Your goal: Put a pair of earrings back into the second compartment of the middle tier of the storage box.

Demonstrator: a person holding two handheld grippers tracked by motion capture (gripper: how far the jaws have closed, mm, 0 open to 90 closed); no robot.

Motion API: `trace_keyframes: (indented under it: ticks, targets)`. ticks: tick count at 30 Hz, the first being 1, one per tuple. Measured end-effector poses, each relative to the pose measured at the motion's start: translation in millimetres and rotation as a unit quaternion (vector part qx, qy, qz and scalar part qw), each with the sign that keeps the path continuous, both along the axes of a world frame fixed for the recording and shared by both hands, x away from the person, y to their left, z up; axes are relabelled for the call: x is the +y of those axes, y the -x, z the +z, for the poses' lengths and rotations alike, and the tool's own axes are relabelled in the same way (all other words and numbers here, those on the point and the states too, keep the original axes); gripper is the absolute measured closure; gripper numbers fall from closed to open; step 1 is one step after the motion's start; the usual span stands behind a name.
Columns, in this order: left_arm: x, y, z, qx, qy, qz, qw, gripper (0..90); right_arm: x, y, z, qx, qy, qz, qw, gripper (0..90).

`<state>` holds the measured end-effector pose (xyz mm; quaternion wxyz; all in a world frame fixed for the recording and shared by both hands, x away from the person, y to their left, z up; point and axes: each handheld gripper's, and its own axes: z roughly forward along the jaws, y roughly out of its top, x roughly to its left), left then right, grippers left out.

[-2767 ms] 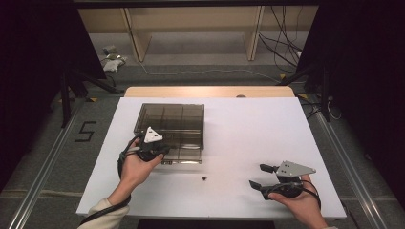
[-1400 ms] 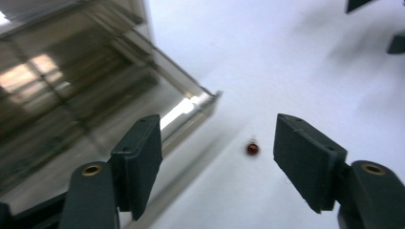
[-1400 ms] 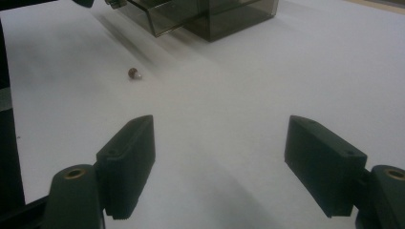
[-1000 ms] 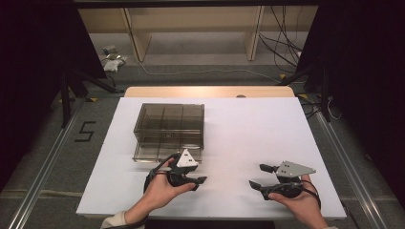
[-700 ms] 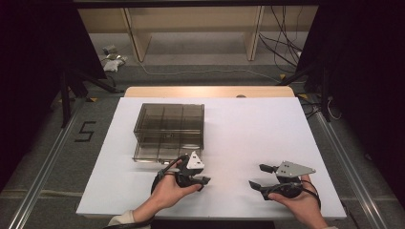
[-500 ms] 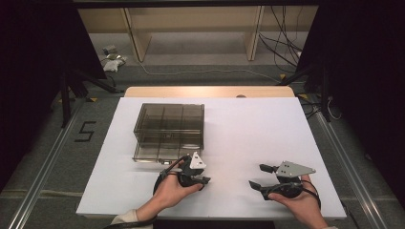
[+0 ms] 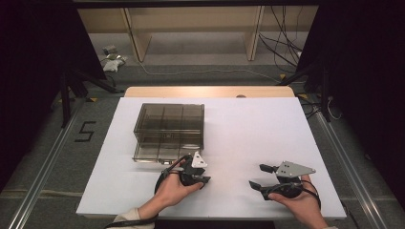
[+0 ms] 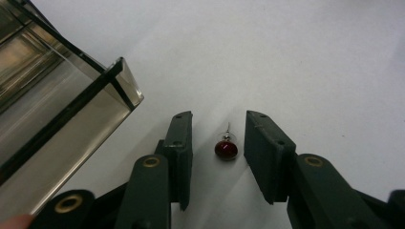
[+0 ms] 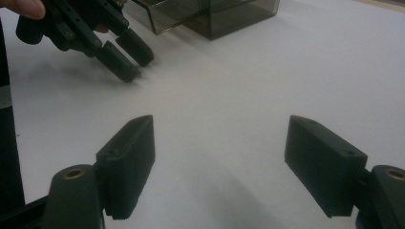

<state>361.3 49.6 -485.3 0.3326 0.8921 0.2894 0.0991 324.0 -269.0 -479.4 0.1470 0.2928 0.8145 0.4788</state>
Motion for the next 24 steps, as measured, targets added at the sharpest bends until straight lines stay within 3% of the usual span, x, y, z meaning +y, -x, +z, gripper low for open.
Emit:
trace_keyframes:
  ticks: [14,24]
  targets:
    - [-3.4,-2.1,2.1,0.016,-0.006,-0.002,0.9998,72.2,0.2,-0.1,-0.1,0.0,0.001,0.0,1.0,26.6]
    - [-4.9,-1.8,2.3,0.017,-0.006,0.003,0.9998,79.1,-0.1,0.1,0.0,0.0,0.0,0.0,1.0,26.6]
